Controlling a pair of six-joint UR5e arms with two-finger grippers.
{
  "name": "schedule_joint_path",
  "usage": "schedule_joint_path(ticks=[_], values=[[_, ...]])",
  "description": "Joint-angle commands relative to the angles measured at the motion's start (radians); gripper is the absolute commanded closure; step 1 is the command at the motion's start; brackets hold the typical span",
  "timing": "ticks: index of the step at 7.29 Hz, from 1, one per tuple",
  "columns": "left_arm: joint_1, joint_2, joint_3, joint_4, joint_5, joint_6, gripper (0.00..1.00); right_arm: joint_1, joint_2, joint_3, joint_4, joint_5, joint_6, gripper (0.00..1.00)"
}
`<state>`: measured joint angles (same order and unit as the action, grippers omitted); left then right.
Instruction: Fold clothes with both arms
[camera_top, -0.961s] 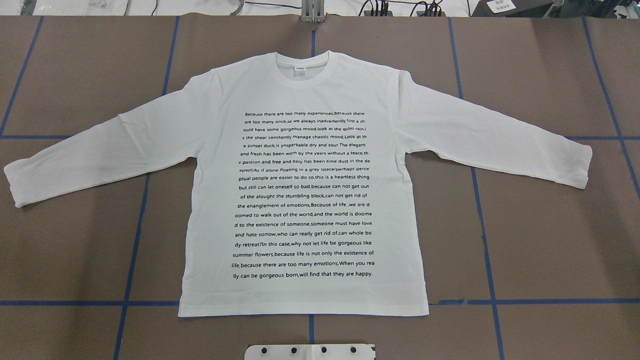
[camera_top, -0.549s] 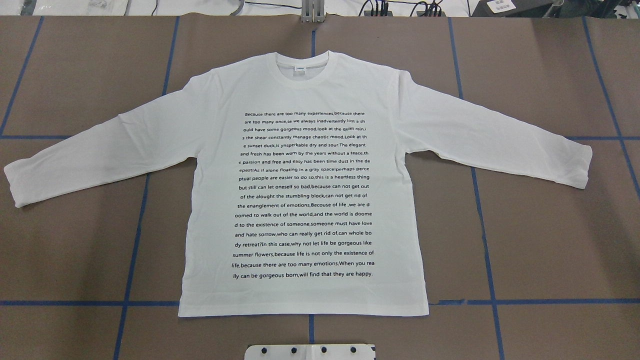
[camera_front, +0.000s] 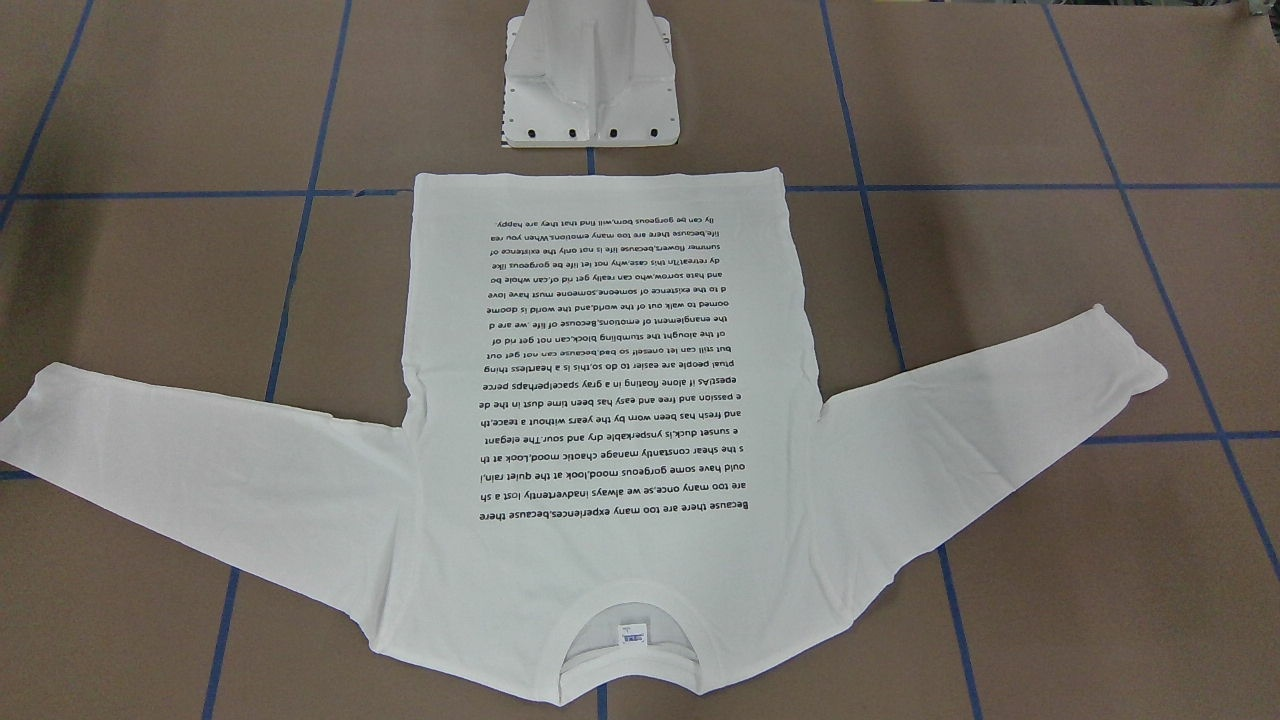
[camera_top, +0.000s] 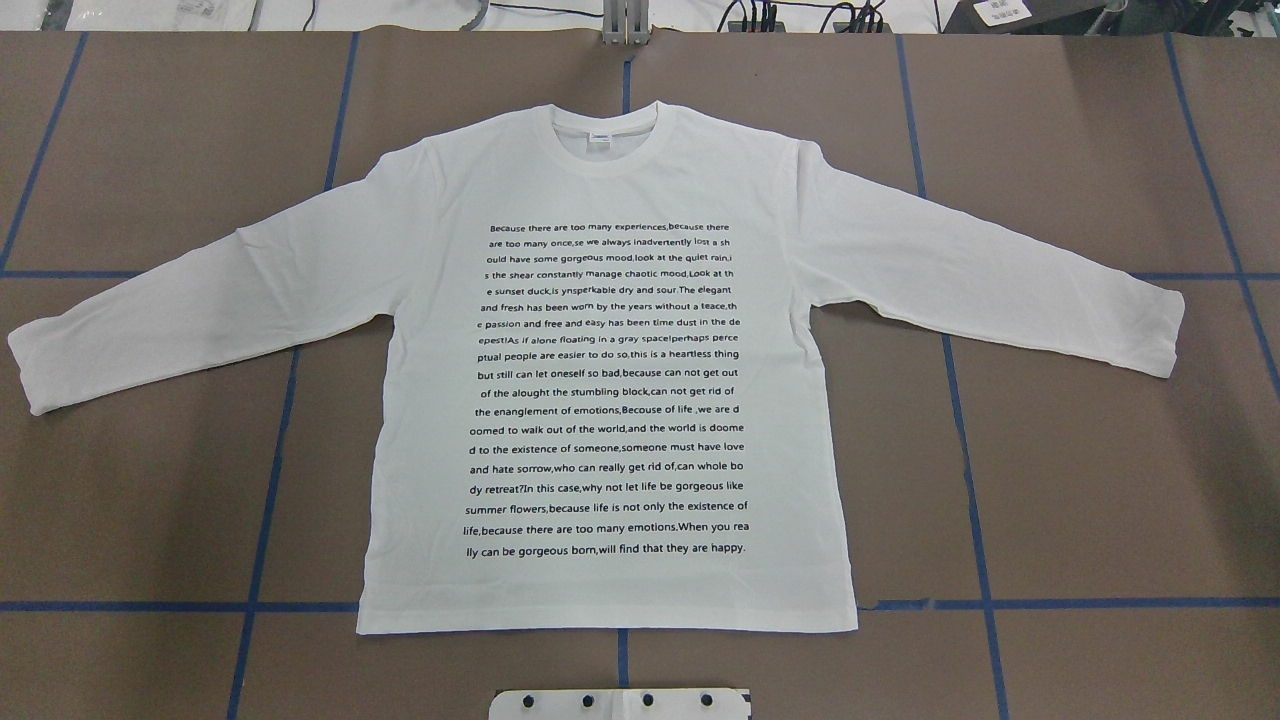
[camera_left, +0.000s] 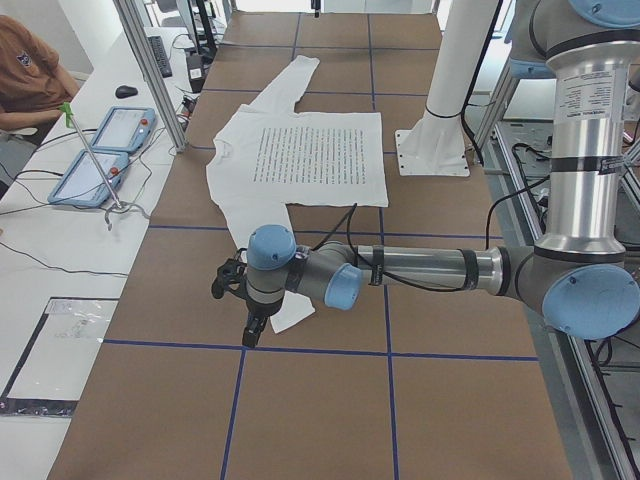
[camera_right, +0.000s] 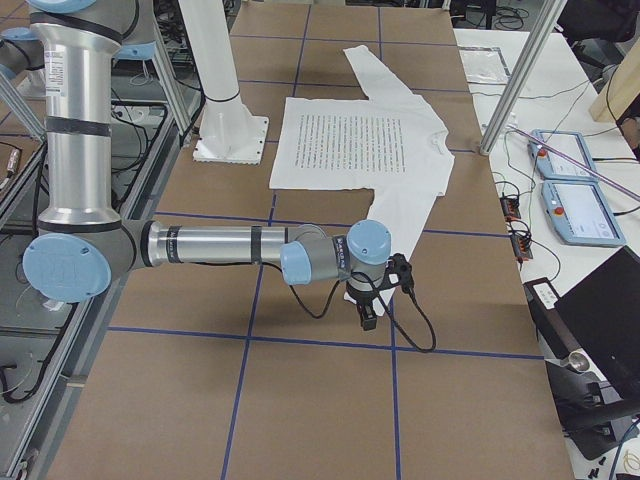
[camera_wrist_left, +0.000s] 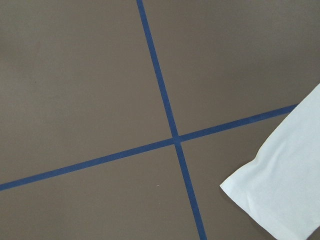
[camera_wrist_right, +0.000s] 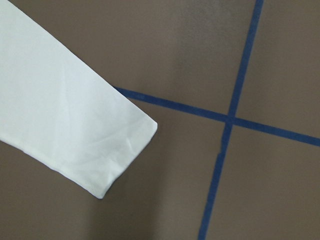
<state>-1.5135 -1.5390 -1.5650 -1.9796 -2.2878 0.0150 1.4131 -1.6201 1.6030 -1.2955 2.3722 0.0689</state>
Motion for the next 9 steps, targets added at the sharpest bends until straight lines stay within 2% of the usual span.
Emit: schedule_joint_path(ticks=[1,2,5,7,8,9], values=[[0.003,-0.016,0.048,-0.12,0.002,-0.004,0.0,-0.174,0.023,-0.116,0.308,-0.097,0.369,0.0],[0.007,-0.033,0.054,-0.113,0.008,-0.007,0.0,-0.231,0.061,-0.167,0.333,-0.154,0.379,0.0],[0.012,-0.056,0.065,-0.127,0.001,-0.003,0.0,-0.25,0.155,-0.314,0.334,-0.151,0.371,0.0],[0.012,-0.059,0.063,-0.128,0.001,0.005,0.0,-0.252,0.157,-0.327,0.332,-0.142,0.374,0.02],[0.012,-0.059,0.062,-0.128,-0.001,0.008,0.0,-0.252,0.157,-0.324,0.332,-0.121,0.376,0.09],[0.012,-0.059,0.062,-0.128,-0.001,0.01,0.0,-0.252,0.157,-0.324,0.331,-0.11,0.379,0.36]])
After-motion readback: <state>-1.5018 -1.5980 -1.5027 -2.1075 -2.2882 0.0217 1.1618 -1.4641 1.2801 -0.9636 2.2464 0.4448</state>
